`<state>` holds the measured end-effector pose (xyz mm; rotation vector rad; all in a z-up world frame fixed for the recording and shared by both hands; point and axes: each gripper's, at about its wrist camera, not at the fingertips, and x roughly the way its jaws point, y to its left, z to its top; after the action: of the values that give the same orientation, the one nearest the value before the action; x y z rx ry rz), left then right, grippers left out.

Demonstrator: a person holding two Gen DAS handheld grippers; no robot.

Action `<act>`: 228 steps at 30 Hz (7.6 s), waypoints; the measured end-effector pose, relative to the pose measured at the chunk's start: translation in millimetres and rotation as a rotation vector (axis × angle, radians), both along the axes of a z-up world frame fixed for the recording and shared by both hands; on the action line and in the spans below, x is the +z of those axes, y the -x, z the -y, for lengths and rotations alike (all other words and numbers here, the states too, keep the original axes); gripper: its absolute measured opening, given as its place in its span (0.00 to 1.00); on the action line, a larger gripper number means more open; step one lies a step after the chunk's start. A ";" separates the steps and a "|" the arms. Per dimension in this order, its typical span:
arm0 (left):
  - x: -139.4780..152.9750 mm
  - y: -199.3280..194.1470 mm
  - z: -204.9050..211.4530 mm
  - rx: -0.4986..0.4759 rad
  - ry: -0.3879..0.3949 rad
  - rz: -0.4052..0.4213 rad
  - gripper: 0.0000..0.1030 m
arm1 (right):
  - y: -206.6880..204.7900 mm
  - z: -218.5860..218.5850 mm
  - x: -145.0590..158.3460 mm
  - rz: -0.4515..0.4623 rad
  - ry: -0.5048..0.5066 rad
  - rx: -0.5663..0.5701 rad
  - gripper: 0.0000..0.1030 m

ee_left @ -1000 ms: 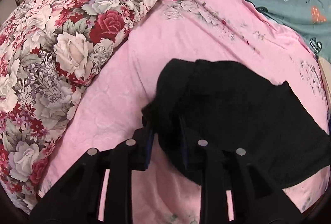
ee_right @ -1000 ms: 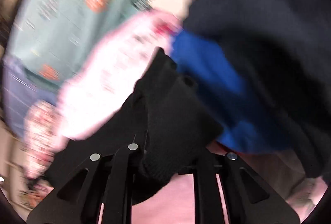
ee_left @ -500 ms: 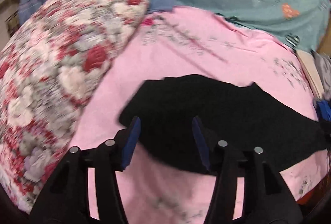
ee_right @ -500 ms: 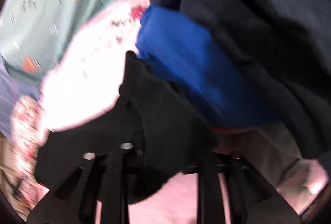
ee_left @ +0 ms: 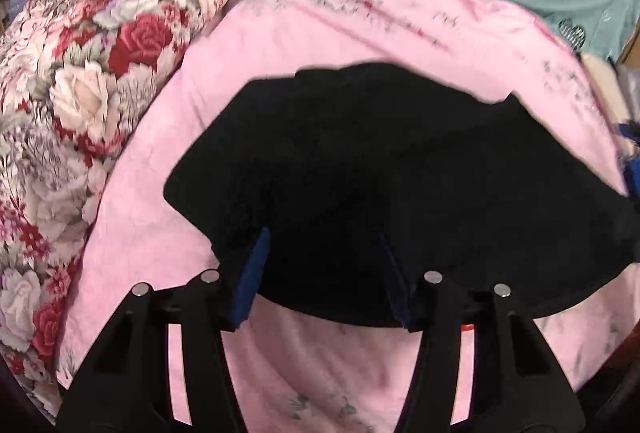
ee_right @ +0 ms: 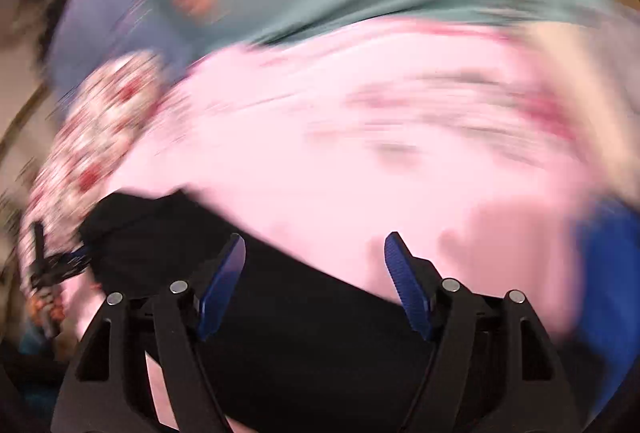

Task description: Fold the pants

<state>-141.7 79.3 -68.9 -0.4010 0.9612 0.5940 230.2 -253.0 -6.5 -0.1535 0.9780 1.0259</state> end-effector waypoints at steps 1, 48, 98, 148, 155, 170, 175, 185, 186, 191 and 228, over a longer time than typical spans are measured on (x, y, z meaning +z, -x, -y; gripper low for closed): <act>7.5 -1.3 -0.8 -0.001 -0.015 0.010 0.62 | -2.4 -43.7 -12.5 -0.063 -0.003 0.112 0.71; -22.8 -62.8 -46.9 0.101 -0.233 -0.108 0.73 | 55.4 -144.0 -42.8 -0.317 0.031 0.457 0.43; -15.5 -88.9 62.7 -0.234 -0.202 -0.069 0.89 | 9.0 340.8 -68.9 -0.219 -0.308 -0.762 0.13; 2.0 26.2 19.5 0.013 0.093 0.237 0.91 | 92.3 -39.8 -88.7 -0.405 -0.106 0.003 0.71; -10.2 39.5 1.8 0.112 0.233 0.267 0.91 | 72.3 -0.5 -50.8 -0.339 -0.183 -0.070 0.71; -55.0 14.8 -61.9 0.296 0.606 0.464 0.89 | 82.7 1.2 -54.9 -0.370 -0.267 -0.019 0.78; -56.7 4.2 -62.6 0.311 0.597 0.516 0.68 | 83.8 -1.6 -57.1 -0.382 -0.261 -0.011 0.78; -36.4 -3.1 -56.3 0.286 0.457 0.515 0.15 | 91.8 -18.6 -60.1 -0.472 -0.323 0.063 0.87; -27.5 -5.9 -52.3 0.269 0.423 0.513 0.15 | 95.2 -25.1 -66.7 -0.511 -0.329 0.087 0.88; 37.0 -37.0 -8.5 0.123 0.198 0.495 0.15 | 116.2 -45.2 -82.7 -0.417 -0.148 0.144 0.85; 50.2 -146.5 190.1 -0.383 0.158 0.333 0.80 | 54.1 171.3 -12.1 -0.353 -0.509 -0.119 0.91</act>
<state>4.8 -110.8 -18.7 -0.4272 0.7387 0.0974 176.1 -424.3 -18.6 0.5162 0.9943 1.1814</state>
